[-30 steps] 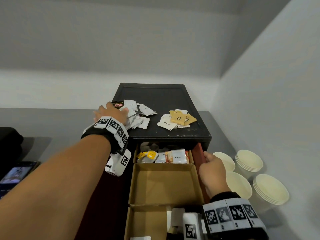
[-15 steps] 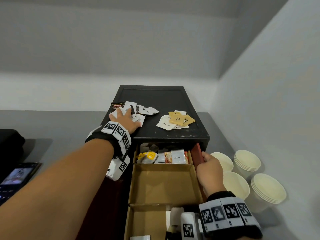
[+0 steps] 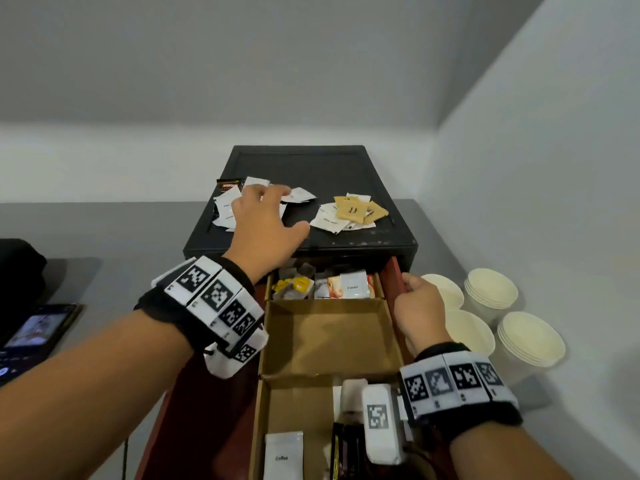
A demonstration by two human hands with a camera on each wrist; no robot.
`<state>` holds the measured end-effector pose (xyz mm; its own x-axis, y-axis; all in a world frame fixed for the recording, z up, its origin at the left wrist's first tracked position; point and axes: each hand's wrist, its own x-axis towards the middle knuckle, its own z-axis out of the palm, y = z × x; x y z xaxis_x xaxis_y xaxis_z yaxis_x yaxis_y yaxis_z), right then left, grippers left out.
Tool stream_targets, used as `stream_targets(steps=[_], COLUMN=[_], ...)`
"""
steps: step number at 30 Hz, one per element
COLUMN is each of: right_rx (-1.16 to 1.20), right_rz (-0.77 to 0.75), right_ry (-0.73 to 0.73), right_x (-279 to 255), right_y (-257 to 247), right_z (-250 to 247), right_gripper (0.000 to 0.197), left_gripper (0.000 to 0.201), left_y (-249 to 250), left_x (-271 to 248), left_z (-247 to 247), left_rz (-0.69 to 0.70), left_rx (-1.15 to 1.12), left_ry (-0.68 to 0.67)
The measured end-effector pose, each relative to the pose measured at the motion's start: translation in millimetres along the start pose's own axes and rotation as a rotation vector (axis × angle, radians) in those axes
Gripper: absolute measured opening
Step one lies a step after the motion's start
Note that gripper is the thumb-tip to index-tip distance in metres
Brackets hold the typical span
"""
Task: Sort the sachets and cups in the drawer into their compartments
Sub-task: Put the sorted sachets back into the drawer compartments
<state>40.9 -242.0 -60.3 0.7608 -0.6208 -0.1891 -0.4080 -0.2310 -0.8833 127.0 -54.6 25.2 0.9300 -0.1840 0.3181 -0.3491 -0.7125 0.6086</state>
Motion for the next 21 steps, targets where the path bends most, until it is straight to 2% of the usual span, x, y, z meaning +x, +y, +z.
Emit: stream_targets(steps=[2, 4, 7, 9, 14, 15, 17, 19, 21], right_rx=[0.015, 0.024, 0.028, 0.04, 0.017, 0.013, -0.004, -0.004, 0.003], right_rz=[-0.004, -0.001, -0.001, -0.008, -0.023, -0.031, -0.038, -0.038, -0.037], right_ry=[0.009, 0.015, 0.012, 0.017, 0.022, 0.021, 0.021, 0.026, 0.028], right_x=[3.2, 4.3, 3.8, 3.9, -1.0, -1.6, -3.2, -5.4, -6.8], right_y=[2.4, 3.1, 2.9, 2.4, -1.5, -1.9, -2.8, -4.3, -4.7], right_z=[2.0, 2.3, 0.1, -1.7, -0.8, -0.5, -0.6, -1.5, -1.9], right_gripper=[0.042, 0.043, 0.047, 0.049, 0.045, 0.044, 0.041, 0.04, 0.041], left_gripper=[0.034, 0.021, 0.027, 0.035, 0.039, 0.032, 0.005, 0.012, 0.013], left_y=[14.3, 21.2, 20.1, 12.6, 4.6, 5.9, 11.1, 14.8, 14.2], left_x=[-29.5, -54.3, -87.4, -103.1, -129.8, -132.9, -138.0, -143.4, -147.6], left_z=[3.0, 13.2, 35.8, 53.0, 82.7, 86.1, 88.3, 91.3, 98.4], left_rz=[0.05, 0.014, -0.088, -0.109, -0.13, -0.168, -0.284, -0.372, -0.378], left_rx=[0.006, 0.047, 0.172, 0.217, 0.089, 0.069, 0.001, -0.035, -0.056], left_ry=[-0.136, -0.456, -1.017, -1.222, -1.357, -1.36, -1.363, -1.41, -1.43])
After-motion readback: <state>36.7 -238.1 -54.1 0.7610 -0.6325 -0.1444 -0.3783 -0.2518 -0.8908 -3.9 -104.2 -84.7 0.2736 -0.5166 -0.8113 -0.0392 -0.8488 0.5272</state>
